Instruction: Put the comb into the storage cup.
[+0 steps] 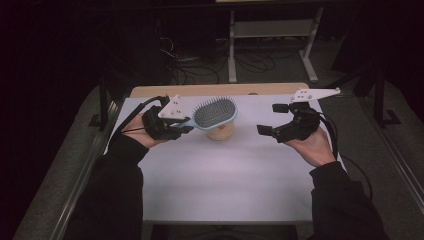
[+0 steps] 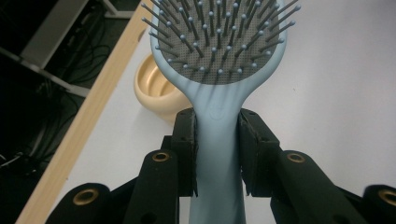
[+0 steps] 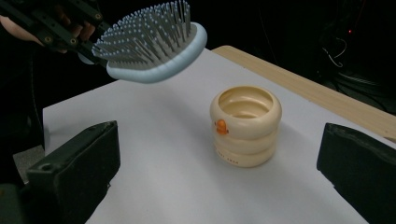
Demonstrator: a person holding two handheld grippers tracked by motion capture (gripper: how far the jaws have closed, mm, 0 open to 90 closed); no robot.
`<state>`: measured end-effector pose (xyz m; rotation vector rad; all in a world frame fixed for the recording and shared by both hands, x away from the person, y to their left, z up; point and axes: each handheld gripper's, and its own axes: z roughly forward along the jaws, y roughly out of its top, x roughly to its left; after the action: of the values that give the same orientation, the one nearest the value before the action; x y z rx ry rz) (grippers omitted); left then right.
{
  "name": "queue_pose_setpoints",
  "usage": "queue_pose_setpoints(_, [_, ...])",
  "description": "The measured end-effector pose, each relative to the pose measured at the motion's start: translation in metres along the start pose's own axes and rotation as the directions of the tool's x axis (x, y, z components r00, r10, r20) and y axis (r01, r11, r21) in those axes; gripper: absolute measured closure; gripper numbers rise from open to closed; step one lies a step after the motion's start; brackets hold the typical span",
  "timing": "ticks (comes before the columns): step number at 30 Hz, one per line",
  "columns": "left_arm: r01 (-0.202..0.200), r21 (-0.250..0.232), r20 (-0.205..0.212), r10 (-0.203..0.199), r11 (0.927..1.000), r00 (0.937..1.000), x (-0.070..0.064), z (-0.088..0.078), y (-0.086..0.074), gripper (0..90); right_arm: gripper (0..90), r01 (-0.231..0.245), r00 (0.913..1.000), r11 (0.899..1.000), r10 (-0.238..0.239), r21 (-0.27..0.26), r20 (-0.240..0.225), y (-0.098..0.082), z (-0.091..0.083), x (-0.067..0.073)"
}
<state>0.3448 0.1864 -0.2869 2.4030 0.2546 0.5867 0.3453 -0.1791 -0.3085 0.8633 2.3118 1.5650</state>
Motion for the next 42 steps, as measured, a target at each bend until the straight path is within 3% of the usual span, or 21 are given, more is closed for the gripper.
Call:
queue_pose_setpoints(18, [0.002, -0.065, -0.032, -0.004, 0.9979, 0.9995, 0.001, 0.009, 0.010, 70.3, 2.3, -0.004, 0.9991, 1.000, 0.005, 0.021, -0.043, 0.040, 0.021, 0.006])
queue_pose_setpoints(24, [-0.003, -0.082, -0.037, 0.000, 0.9966, 0.9993, -0.001, 0.010, 0.014, 70.3, 2.8, -0.066, 0.9945, 0.998, 0.065, -0.008, -0.082, 0.050, 0.029, 0.003])
queue_pose_setpoints(33, [0.005, -0.117, -0.047, -0.011, 0.9932, 0.9988, -0.001, 0.014, 0.017, 70.3, 2.9, -0.115, 0.9897, 0.993, 0.118, 0.031, -0.082, 0.060, 0.043, 0.002])
queue_pose_setpoints(37, [0.020, -0.137, -0.028, -0.024, 0.9904, 0.9993, 0.000, 0.016, 0.018, 70.3, 4.9, -0.147, 0.9848, 0.988, 0.150, 0.041, -0.087, 0.062, 0.048, 0.001])
queue_pose_setpoints(40, [0.023, -0.147, -0.024, -0.027, 0.9889, 0.9993, -0.001, 0.018, 0.020, 70.3, 6.9, -0.178, 0.9786, 0.983, 0.182, 0.047, -0.095, 0.064, 0.052, 0.000])
queue_pose_setpoints(42, [0.020, -0.150, -0.024, -0.023, 0.9885, 0.9994, -0.002, 0.019, 0.022, 70.3, 10.5, -0.214, 0.9692, 0.976, 0.217, 0.041, -0.116, 0.065, 0.054, -0.002])
